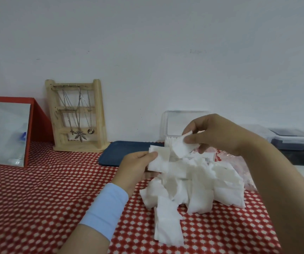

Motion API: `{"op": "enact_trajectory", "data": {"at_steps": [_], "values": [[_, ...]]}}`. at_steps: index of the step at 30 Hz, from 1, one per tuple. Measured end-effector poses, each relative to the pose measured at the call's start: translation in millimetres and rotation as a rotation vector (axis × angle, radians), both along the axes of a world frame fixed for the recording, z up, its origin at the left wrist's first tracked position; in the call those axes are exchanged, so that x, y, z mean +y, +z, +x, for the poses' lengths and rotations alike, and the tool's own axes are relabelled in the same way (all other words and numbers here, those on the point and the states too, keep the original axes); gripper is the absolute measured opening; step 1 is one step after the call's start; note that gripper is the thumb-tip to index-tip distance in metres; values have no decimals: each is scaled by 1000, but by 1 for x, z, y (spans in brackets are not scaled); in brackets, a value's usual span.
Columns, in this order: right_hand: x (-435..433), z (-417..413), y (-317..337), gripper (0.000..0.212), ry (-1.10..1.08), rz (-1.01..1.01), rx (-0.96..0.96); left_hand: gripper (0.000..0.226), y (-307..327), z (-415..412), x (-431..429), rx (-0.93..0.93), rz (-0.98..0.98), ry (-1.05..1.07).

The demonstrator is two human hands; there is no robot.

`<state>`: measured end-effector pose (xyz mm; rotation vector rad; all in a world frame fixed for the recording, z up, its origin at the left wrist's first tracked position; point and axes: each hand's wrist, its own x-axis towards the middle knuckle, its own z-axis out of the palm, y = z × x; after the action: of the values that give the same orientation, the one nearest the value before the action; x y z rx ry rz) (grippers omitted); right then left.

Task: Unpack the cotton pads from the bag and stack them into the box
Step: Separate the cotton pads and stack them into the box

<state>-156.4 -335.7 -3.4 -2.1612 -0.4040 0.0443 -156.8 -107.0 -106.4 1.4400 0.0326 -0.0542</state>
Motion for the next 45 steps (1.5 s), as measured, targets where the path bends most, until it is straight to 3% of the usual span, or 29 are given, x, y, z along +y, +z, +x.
{"op": "enact_trajectory", "data": {"at_steps": [5, 11, 14, 19, 21, 25, 28, 31, 33, 35, 41, 45], "values": [[27, -2, -9, 17, 153, -65, -70, 20, 5, -4, -7, 30, -37, -66], [39, 11, -26, 41, 74, -205, -143, 26, 9, -9, -8, 37, -55, -171], [41, 12, -28, 42, 85, -178, -181, 26, 10, -11, -7, 30, -51, -196], [46, 17, -35, 41, 53, -309, -313, 40, 14, -11, -10, 78, -151, -208], [46, 20, -40, 38, 31, -275, -342, 31, 13, -11, -6, 18, -59, -209], [40, 25, -44, 26, -92, -207, -297, 20, 8, -5, 6, 10, -3, -165], [30, 26, -43, 21, -73, -433, -235, 22, 6, 2, 14, 54, -63, -49], [28, 22, -45, 41, 148, -652, -31, 18, 3, 6, 18, 71, -119, 35], [30, 25, -50, 34, 146, -703, -41, 15, 1, 8, 18, 83, -158, 51], [30, 30, -54, 22, 81, -643, -86, 15, 1, 8, 16, 79, -165, 55], [24, 37, -49, 21, -13, -275, -173, 10, -1, 8, 17, 31, -104, 177], [23, 31, -42, 22, 102, 45, -30, 10, -1, 6, 16, 10, -95, 195]]}}
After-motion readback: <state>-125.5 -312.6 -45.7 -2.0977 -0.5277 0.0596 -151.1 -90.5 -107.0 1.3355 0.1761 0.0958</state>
